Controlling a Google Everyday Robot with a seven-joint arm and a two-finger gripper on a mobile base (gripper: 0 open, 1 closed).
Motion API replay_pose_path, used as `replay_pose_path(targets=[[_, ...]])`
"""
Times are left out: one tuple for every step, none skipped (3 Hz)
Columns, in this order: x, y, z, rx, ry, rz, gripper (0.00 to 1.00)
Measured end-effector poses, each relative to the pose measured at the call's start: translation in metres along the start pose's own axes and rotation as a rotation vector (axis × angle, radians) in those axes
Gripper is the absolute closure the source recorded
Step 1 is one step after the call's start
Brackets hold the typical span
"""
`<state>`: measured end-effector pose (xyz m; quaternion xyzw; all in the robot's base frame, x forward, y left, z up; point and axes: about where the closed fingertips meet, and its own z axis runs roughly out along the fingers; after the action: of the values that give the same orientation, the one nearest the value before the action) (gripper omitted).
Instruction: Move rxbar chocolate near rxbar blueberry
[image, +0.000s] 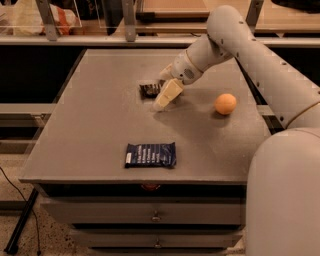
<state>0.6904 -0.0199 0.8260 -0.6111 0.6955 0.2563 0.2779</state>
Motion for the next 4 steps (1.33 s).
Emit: replay_pose_path(targets=[[0.0049,-0.0007,0.0021,-0.003,0.023,0.008,0.39],[0.006,-0.0009,0.0014,-0.009,0.018,0.013,0.63],[0.002,-0.0008,-0.0026,-0.01,0.018,0.013,0.87],[0.0006,-0.0007,-0.0042,-0.01,0.018,0.013,1.0]])
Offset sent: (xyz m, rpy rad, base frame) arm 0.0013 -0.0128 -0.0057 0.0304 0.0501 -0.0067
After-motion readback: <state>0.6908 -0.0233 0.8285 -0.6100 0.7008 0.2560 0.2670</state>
